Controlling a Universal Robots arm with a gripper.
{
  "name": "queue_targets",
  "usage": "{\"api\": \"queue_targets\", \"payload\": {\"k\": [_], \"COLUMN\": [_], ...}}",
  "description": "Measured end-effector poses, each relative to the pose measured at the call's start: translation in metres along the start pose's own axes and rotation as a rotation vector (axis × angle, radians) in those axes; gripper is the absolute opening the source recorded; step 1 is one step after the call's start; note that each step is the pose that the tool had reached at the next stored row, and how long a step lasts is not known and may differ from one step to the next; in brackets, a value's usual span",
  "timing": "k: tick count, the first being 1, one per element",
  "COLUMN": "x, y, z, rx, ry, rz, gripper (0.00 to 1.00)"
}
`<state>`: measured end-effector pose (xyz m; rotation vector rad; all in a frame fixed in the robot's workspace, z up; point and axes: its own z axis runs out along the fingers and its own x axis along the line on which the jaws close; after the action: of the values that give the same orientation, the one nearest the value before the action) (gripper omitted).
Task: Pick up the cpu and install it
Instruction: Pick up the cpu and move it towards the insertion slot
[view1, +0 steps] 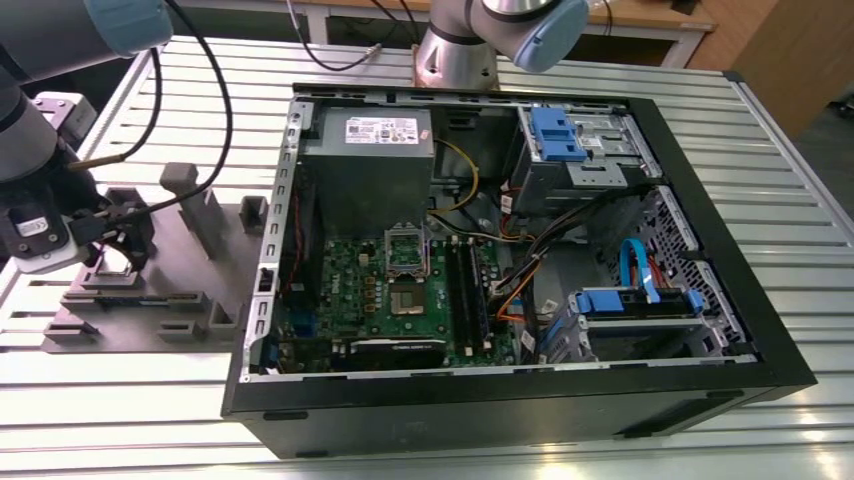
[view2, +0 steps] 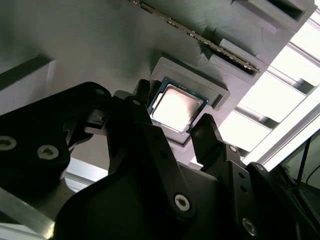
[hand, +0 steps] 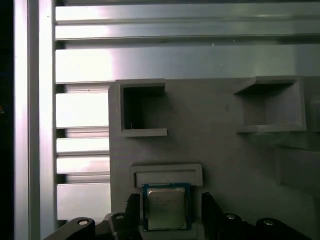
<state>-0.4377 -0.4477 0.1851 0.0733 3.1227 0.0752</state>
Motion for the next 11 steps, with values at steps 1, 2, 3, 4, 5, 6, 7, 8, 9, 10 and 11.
{"api": "queue_targets", "payload": {"k": [1,2,3,4,5,6,7,8,9,10,11], "x": [0.0000,0.0000,0.0000,0.0000,0.0000,0.0000,0.0000,0.0000,0.0000,0.0000,0.0000], "y": [0.0000,0.0000,0.0000,0.0000,0.0000,0.0000,0.0000,0.0000,0.0000,0.0000,0.0000], "z": [0.0000,0.0000,0.0000,0.0000,0.0000,0.0000,0.0000,0.0000,0.0000,0.0000,0.0001], "rx": [-0.0002,-0.0002,-0.0004,-0.0004,-0.0005,-0.0005,-0.0005,-0.0005,-0.0005,-0.0006,-0.0007], "ry": [0.0002,0.0003,0.0005,0.0006,0.0007,0.0008,0.0008,0.0008,0.0008,0.0010,0.0013], "rz": [-0.002,-0.005,-0.008,-0.011,-0.013,-0.014,-0.014,-0.014,-0.015,-0.018,-0.026], "gripper": [0.60,0.60,0.60,0.60,0.60,0.60,0.60,0.60,0.60,0.60,0.60]}}
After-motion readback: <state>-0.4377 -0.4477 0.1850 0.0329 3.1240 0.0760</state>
